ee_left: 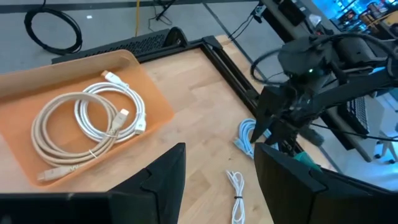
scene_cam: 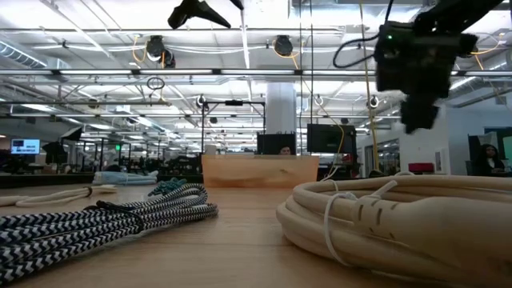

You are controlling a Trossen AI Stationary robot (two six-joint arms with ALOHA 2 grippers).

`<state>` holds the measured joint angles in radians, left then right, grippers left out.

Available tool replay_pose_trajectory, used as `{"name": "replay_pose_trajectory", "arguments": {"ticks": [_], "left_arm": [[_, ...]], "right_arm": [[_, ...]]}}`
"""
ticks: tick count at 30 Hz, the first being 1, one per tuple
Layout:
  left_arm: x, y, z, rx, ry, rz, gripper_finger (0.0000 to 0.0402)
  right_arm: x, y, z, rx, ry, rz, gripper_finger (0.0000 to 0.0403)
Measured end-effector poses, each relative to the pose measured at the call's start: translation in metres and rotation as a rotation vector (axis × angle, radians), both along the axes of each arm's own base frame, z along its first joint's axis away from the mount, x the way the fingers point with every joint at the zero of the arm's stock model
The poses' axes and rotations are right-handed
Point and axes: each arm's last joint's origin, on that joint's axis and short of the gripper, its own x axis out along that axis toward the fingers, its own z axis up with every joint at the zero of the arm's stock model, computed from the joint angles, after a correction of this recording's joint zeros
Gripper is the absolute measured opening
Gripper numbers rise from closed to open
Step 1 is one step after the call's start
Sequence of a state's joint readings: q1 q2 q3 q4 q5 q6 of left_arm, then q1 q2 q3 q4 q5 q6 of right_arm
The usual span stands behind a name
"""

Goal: Pick & Place USB Port
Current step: Put the large bottom blue charger cable into the orange bin

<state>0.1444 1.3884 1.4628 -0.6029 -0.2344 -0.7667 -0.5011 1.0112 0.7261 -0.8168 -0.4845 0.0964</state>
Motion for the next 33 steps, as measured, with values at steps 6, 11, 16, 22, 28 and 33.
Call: {"name": "replay_pose_trajectory", "arguments": {"ticks": [6, 11, 16, 22, 28, 33], "left_arm": [[0.000, 0.000, 0.000, 0.014, 0.008, -0.020, 0.0191], [0.000, -0.001, 0.000, 0.013, 0.009, -0.036, 0.0191], [0.000, -0.001, 0.000, 0.013, 0.008, -0.036, 0.0191], [0.001, -0.002, 0.000, 0.009, 0.004, -0.039, 0.0191], [0.001, -0.007, 0.000, -0.001, -0.004, -0.041, 0.0191], [0.002, -0.007, 0.001, 0.002, -0.013, -0.031, 0.0191]], "right_arm": [[-0.025, 0.014, 0.002, -0.167, 0.251, -0.067, 0.0117], [-0.045, 0.025, 0.001, -0.192, 0.467, -0.049, 0.0124], [-0.049, 0.025, 0.001, -0.220, 0.499, -0.046, 0.0125], [-0.043, 0.023, -0.007, -0.229, 0.465, -0.060, 0.0124], [-0.042, 0.022, -0.019, -0.195, 0.544, -0.091, 0.0125], [-0.038, 0.019, -0.022, -0.215, 0.585, -0.138, 0.0126]]}}
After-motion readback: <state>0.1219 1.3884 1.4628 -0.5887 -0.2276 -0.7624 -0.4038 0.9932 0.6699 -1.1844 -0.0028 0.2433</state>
